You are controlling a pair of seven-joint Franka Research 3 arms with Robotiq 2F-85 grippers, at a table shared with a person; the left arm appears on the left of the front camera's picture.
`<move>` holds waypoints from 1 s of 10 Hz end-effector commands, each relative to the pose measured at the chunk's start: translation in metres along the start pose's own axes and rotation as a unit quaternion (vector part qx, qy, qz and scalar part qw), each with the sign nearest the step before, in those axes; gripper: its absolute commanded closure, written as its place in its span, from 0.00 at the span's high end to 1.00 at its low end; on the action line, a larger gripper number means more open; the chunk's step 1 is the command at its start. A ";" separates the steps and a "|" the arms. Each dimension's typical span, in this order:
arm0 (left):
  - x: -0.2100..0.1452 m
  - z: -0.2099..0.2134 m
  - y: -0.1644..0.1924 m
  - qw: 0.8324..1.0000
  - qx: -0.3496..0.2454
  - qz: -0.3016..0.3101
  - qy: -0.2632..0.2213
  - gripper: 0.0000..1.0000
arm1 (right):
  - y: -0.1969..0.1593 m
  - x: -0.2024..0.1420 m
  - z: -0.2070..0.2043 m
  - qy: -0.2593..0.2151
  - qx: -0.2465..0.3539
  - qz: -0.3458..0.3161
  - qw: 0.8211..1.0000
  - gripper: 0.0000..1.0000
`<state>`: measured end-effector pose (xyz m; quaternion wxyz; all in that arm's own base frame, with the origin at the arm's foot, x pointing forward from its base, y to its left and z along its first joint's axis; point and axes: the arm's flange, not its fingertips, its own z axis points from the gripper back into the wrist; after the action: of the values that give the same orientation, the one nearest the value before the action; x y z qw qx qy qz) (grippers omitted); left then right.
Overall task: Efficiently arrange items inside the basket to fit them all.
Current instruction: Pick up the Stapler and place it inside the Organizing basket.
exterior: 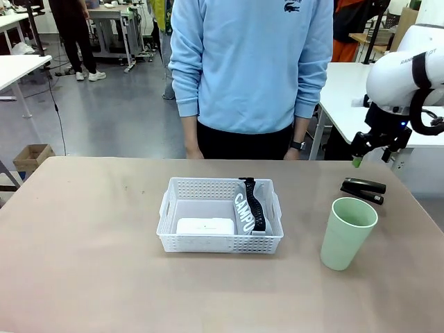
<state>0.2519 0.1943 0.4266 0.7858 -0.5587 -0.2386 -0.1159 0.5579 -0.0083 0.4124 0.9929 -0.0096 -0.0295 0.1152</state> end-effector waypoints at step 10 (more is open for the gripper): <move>0.000 0.000 -0.004 1.000 -0.007 0.000 -0.005 1.00 | -0.020 -0.004 -0.009 0.008 -0.019 0.276 0.961 1.00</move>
<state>0.2517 0.1944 0.4266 0.7858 -0.5586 -0.2388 -0.1156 0.5589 -0.0259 0.4034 0.9200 -0.0390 -0.0189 0.3895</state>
